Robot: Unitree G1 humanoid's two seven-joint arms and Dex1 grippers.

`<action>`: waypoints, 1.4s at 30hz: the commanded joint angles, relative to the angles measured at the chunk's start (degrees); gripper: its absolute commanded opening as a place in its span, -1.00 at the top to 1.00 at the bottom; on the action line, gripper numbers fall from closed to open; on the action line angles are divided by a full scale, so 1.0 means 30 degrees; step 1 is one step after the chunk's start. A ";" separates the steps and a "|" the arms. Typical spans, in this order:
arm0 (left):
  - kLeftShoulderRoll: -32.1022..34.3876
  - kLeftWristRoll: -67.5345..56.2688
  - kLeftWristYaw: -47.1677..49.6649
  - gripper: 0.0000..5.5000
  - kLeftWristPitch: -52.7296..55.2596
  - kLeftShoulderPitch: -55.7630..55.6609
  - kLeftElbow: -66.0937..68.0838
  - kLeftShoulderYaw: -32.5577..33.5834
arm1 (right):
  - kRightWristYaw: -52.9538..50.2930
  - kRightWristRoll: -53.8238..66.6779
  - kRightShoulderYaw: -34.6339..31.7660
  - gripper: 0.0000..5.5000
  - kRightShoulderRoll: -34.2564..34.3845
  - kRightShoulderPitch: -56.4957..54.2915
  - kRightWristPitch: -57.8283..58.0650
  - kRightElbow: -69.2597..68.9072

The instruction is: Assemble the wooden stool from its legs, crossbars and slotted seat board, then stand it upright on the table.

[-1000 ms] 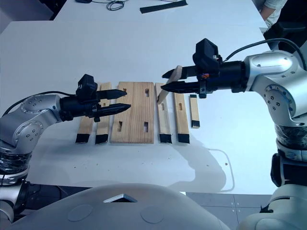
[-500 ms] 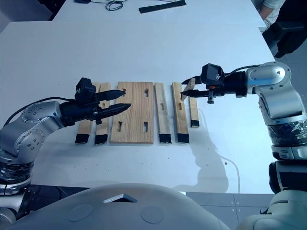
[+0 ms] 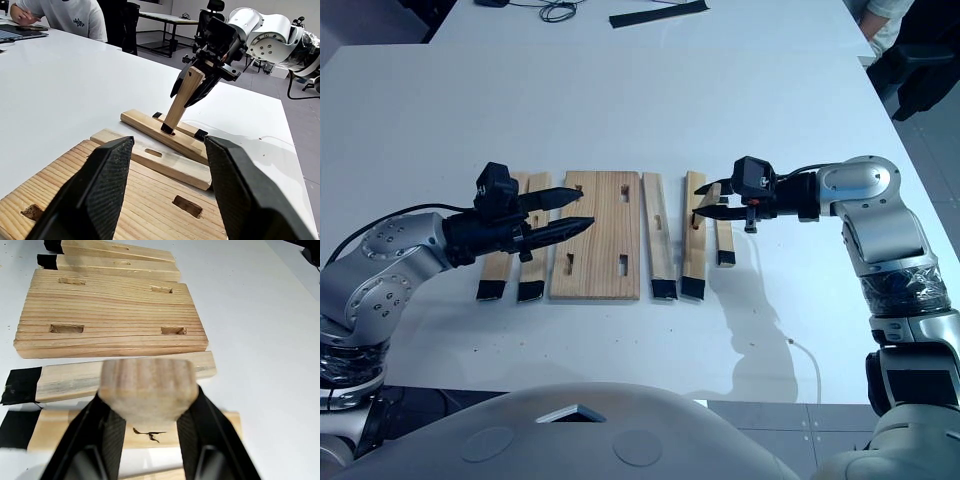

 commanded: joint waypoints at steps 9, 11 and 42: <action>0.0089 -0.0331 0.0277 0.04 0.0326 0.0178 -0.0494 0.0215 | 0.1472 0.0046 0.0060 0.53 -0.1109 0.0972 0.1151 -0.0883; 0.0056 -0.0367 0.0394 0.04 0.0348 0.0293 -0.0615 0.0234 | 0.2027 0.0186 0.0228 0.53 -0.1499 0.0987 0.1788 -0.1063; 0.0576 -0.0516 -0.0542 0.04 0.1060 -0.0909 0.0207 -0.0007 | -0.1632 -0.2203 0.1229 -0.13 0.1089 0.3060 -0.0929 0.3472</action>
